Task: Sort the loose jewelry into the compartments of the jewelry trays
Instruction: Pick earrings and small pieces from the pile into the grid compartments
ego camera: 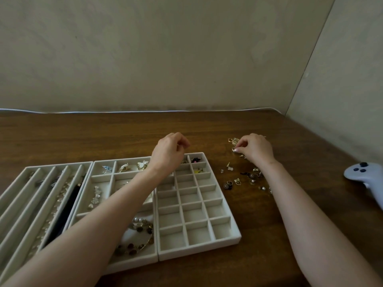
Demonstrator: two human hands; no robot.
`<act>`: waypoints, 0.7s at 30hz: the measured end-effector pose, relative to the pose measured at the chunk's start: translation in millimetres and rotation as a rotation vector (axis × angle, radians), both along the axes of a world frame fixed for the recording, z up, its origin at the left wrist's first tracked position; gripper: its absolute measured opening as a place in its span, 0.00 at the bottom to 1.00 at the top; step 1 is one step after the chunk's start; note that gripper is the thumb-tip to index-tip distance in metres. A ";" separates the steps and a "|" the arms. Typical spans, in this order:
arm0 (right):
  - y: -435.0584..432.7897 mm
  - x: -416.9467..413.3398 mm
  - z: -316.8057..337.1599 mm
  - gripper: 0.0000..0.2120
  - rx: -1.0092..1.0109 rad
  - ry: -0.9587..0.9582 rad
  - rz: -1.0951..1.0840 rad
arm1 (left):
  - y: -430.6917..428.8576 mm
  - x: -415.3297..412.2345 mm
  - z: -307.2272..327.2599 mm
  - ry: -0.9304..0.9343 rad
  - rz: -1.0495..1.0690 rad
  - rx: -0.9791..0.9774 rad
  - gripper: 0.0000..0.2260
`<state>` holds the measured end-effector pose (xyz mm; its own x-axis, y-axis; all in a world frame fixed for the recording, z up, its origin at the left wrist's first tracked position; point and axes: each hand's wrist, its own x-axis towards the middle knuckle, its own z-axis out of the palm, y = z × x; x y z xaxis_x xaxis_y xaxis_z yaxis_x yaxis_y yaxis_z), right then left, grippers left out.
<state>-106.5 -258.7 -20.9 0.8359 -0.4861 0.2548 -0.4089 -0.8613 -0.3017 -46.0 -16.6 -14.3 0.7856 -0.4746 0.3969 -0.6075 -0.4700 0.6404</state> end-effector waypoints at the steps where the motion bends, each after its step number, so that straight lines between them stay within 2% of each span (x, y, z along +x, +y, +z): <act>1: 1.6 0.7 -0.1 0.07 -0.033 0.002 0.005 | -0.2 0.1 -0.1 -0.006 -0.002 -0.002 0.10; 6: 12.8 5.1 0.1 0.06 -0.204 0.014 0.057 | -0.8 -0.2 0.1 -0.025 -0.007 -0.010 0.10; 8: 15.4 6.5 -0.5 0.06 -0.212 0.017 0.071 | -0.2 0.0 0.4 -0.019 -0.002 -0.019 0.10; 10: 18.2 4.2 2.0 0.06 -0.010 -0.026 0.125 | 0.1 -0.3 0.9 -0.008 -0.008 -0.026 0.09; 13: 30.5 -2.9 13.8 0.06 0.553 -0.157 0.270 | -0.4 -2.7 3.3 0.034 -0.069 -0.048 0.08; 15: 39.1 -6.6 21.1 0.05 0.801 -0.230 0.347 | -1.0 -5.1 5.3 0.074 -0.119 -0.070 0.08; 17: 45.4 -8.4 25.7 0.05 0.924 -0.245 0.415 | -1.4 -7.0 7.1 0.093 -0.150 -0.086 0.08; 21: 57.9 -9.0 28.0 0.06 0.959 -0.214 0.503 | -3.2 -9.4 7.7 0.117 -0.171 -0.108 0.08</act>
<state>-115.5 -200.8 7.2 0.9775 -0.1758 0.1170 0.0632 -0.2852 -0.9564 -55.5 -19.8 -6.6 0.7411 -0.5648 0.3631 -0.5908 -0.2917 0.7522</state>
